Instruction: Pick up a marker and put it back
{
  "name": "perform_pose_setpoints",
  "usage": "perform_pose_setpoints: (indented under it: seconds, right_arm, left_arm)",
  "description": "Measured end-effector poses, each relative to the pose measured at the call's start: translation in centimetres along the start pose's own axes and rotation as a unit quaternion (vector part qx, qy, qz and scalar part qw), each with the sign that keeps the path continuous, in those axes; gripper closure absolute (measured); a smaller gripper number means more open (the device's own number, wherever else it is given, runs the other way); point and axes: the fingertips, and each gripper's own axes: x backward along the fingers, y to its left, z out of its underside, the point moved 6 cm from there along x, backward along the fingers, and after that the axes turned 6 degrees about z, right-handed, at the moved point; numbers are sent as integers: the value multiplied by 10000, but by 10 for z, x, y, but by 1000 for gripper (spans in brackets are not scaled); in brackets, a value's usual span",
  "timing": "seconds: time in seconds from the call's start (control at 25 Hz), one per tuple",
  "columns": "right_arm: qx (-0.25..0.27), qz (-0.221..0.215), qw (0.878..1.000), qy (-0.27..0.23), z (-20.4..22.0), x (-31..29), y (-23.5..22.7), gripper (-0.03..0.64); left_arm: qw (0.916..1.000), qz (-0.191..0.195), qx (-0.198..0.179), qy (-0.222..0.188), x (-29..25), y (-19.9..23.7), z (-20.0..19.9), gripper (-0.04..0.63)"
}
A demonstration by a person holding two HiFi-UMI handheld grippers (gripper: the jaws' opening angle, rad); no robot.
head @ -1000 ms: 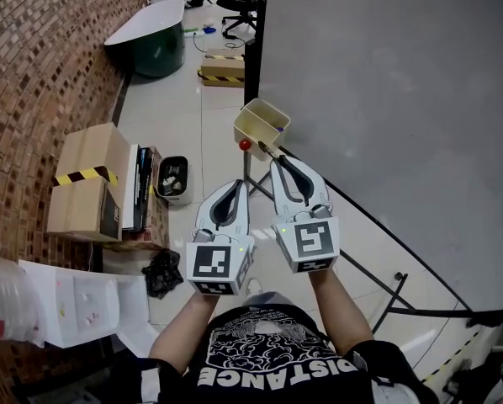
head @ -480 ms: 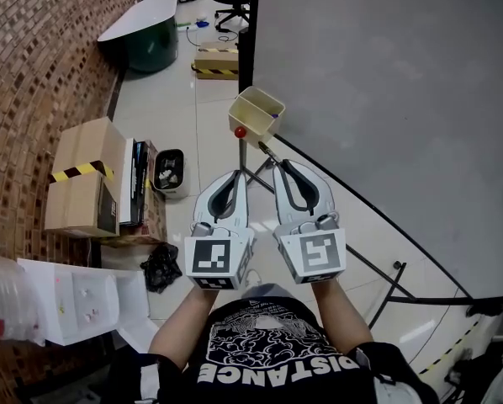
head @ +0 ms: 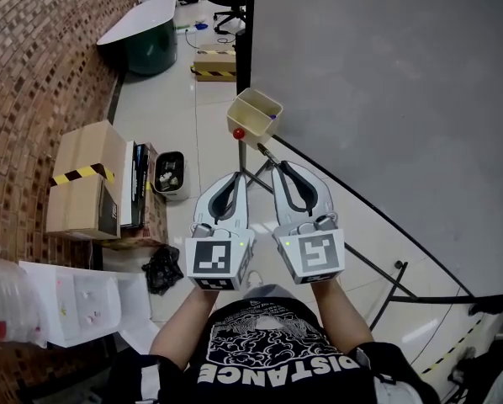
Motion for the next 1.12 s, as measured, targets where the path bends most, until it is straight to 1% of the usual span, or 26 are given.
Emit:
perform_pose_setpoints:
  seconds: [0.28,0.56,0.76,0.96,1.12]
  right_arm:
    - [-28,6,10000,53,3,-3,-2,581]
    - [44,-17,9999,114,7,-14,-8,581]
    - [145,-42,9998,152,13,-32,-14,581]
    - [202,-104,9994,254,23,-56,-18,581]
    - [253,-131,9988,387,33,-73,-20,581]
  left_arm:
    - [9999,22,105,34,-3,0,-2,589]
    - [9999,-84,122,33,-6,3,0,589]
    - [9998,-16,177,12,-14,5,-2,589]
    - [9996,-231,131,44,-17,15,1,589]
    - [9996,-223,147,8,-20,19,5,589]
